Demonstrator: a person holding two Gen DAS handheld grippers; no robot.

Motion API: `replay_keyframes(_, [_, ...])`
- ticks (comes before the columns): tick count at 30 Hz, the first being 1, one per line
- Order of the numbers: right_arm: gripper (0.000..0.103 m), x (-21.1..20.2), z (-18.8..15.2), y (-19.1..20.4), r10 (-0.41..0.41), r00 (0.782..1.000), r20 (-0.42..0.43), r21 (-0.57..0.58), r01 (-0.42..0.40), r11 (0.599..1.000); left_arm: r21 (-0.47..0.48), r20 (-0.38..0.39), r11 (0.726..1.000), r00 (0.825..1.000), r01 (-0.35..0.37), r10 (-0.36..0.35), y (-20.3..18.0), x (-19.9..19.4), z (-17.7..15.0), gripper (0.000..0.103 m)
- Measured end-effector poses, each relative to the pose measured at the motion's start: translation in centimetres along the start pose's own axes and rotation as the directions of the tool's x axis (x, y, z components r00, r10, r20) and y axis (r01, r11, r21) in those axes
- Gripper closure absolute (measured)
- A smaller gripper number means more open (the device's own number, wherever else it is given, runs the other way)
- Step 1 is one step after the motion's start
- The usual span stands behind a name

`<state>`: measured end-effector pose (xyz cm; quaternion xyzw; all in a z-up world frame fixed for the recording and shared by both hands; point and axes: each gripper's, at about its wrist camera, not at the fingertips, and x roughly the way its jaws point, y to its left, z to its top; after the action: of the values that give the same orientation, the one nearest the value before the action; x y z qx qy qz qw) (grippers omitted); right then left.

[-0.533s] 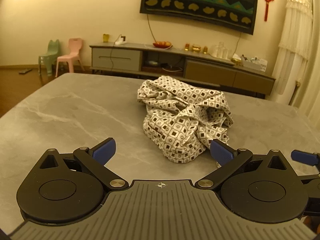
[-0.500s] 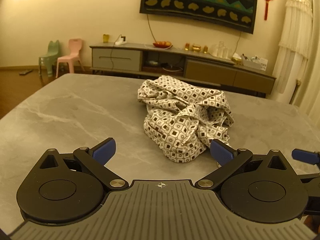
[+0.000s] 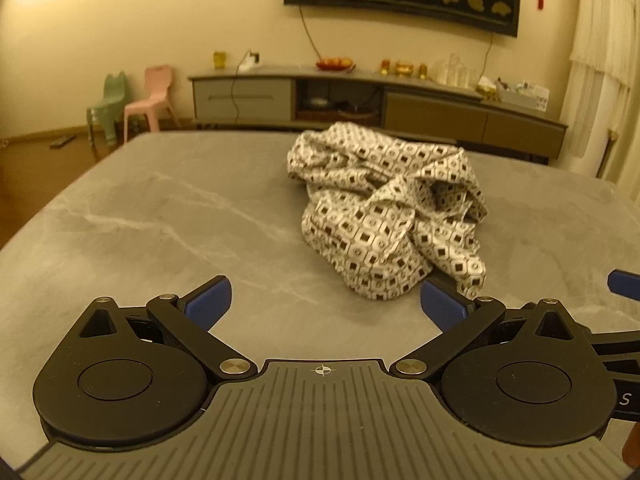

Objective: Fold clothes
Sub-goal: 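Approach the crumpled printed garment with both grippers open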

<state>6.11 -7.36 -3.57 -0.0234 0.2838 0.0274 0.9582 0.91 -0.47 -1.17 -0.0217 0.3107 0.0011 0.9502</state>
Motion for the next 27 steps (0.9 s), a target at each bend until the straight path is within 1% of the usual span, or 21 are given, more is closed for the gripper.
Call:
replay_keyframes(4, [0.000, 0.0, 0.0, 0.0, -0.005, 1.000, -0.002, -0.013, 0.005, 1.000, -0.038, -0.030, 0.999, 0.999, 0.035, -0.036, 0.7, 0.3, -0.1, 0.014])
replay_keyframes(6, [0.000, 0.0, 0.0, 0.0, -0.008, 1.000, 0.001, -0.019, 0.008, 1.000, -0.025, -0.030, 0.999, 0.999, 0.030, -0.031, 0.6, 0.3, -0.2, 0.015])
replay_keyframes(7, [0.000, -0.1, -0.1, 0.0, -0.008, 1.000, 0.004, -0.021, 0.009, 1.000, -0.012, -0.029, 1.000, 0.999, 0.026, -0.027, 0.5, 0.3, -0.2, 0.019])
replay_keyframes(8, [0.000, -0.2, -0.1, 0.0, -0.005, 1.000, 0.004, -0.023, 0.006, 1.000, -0.004, -0.029, 0.999, 0.999, 0.034, -0.034, 0.4, 0.4, -0.3, 0.027])
replay_keyframes(9, [0.000, -0.2, -0.1, 0.0, -0.002, 1.000, 0.005, -0.024, 0.002, 1.000, -0.003, -0.033, 0.999, 0.998, 0.047, -0.047, 0.4, 0.4, -0.3, 0.032])
replay_keyframes(11, [0.002, -0.3, 0.0, 0.1, 0.013, 1.000, 0.003, -0.025, -0.013, 1.000, 0.007, -0.041, 0.998, 0.997, 0.063, -0.062, 0.2, 0.4, -0.5, 0.065])
replay_keyframes(12, [0.016, -0.4, 0.0, 0.0, 0.031, 1.000, -0.001, -0.022, -0.031, 0.999, 0.014, -0.044, 0.998, 0.997, 0.064, -0.063, 0.1, 0.4, -0.6, 0.073])
replay_keyframes(13, [0.032, -0.4, 0.0, -0.1, 0.050, 0.999, -0.007, -0.017, -0.050, 0.999, 0.019, -0.045, 0.998, 0.997, 0.060, -0.060, 0.0, 0.4, -0.7, 0.089])
replay_keyframes(14, [0.040, -0.5, 0.0, -0.2, 0.066, 0.998, -0.016, -0.009, -0.066, 0.998, 0.024, -0.045, 0.998, 0.997, 0.057, -0.056, -0.1, 0.3, -0.7, 0.102])
replay_keyframes(15, [0.053, -0.5, 0.0, -0.3, 0.077, 0.997, -0.023, -0.007, -0.077, 0.997, 0.029, -0.045, 0.998, 0.998, 0.054, -0.052, -0.2, 0.3, -0.7, 0.103])
replay_keyframes(16, [0.068, -0.5, 0.0, -0.3, 0.088, 0.996, -0.029, -0.005, -0.088, 0.996, 0.035, -0.043, 0.998, 0.998, 0.053, -0.051, -0.3, 0.3, -0.7, 0.103])
replay_keyframes(17, [0.075, -0.5, 0.0, -0.3, 0.098, 0.995, -0.035, -0.002, -0.098, 0.995, 0.035, -0.038, 0.998, 0.998, 0.054, -0.052, -0.3, 0.2, -0.8, 0.103])
replay_keyframes(19, [0.101, -0.6, -0.1, -0.4, 0.119, 0.992, -0.047, 0.002, -0.119, 0.993, 0.040, -0.022, 0.998, 0.999, 0.047, -0.046, -0.3, -0.1, -0.7, 0.103])
replay_keyframes(24, [0.103, -1.3, 0.3, -0.2, 0.118, 0.993, -0.022, -0.021, -0.118, 0.993, 0.053, -0.007, 0.998, 0.999, 0.044, -0.044, -0.4, -0.6, -0.6, 0.103])
replay_keyframes(27, [0.103, -1.2, 0.3, -0.3, 0.109, 0.994, -0.022, -0.022, -0.110, 0.994, 0.054, -0.002, 0.998, 0.999, 0.039, -0.039, -0.3, -0.8, -0.6, 0.103])
